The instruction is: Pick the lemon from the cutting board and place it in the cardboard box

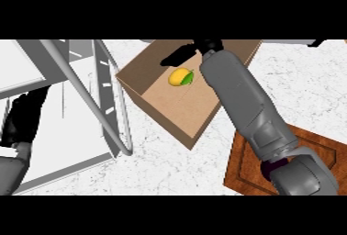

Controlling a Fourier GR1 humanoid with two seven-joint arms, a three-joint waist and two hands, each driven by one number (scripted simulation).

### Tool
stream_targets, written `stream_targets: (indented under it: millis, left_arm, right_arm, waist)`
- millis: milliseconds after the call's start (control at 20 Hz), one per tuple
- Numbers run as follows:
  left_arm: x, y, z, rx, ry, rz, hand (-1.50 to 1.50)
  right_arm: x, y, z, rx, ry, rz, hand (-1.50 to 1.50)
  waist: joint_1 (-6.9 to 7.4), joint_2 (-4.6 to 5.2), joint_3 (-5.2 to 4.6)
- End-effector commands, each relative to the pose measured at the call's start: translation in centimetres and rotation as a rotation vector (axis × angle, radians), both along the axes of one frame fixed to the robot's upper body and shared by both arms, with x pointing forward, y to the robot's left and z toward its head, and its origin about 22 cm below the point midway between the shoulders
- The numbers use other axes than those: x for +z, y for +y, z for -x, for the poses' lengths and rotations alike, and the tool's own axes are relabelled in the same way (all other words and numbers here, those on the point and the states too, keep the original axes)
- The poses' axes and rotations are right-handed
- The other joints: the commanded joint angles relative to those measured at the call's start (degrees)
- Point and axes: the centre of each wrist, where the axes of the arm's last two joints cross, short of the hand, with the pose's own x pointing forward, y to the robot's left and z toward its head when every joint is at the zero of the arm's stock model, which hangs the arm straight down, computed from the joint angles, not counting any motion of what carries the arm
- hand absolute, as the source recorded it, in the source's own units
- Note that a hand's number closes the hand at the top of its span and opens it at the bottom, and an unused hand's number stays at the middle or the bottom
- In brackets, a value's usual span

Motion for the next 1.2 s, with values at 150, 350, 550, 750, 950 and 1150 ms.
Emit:
stream_targets:
  millis: [150,350,550,750,950,1150]
  left_arm:
    - [-3.5,1.1,1.3,0.053,0.085,-0.052,0.00]
    - [-2.5,3.1,1.9,0.081,0.084,-0.066,0.00]
    - [-4.3,3.1,2.9,0.094,0.087,-0.054,0.00]
    - [-2.3,2.4,1.4,0.083,0.097,-0.048,0.00]
    - [-4.5,4.1,3.7,0.097,0.119,-0.060,0.00]
    - [-3.5,3.4,2.8,0.099,0.094,-0.059,0.00]
  right_arm:
    - [2.0,-4.3,-1.4,-0.069,-0.091,-0.254,-1.50]
    - [2.6,-6.5,-1.9,-0.060,-0.061,-0.328,-1.50]
    - [2.7,-13.2,-2.3,-0.095,-0.080,-0.358,-1.50]
    - [3.3,-16.8,-2.2,-0.136,-0.049,-0.335,-1.50]
    - [2.4,-23.6,-0.9,-0.156,-0.048,-0.319,-1.50]
    - [2.2,-28.8,0.7,-0.132,-0.046,-0.293,-1.50]
  waist:
    - [-1.18,0.47,-1.72]
    - [-1.50,-0.18,-1.72]
    - [-2.17,-0.10,-1.75]
    - [-3.00,-0.49,-1.71]
    - [-3.35,-0.74,-1.75]
    - [-3.36,-0.60,-1.68]
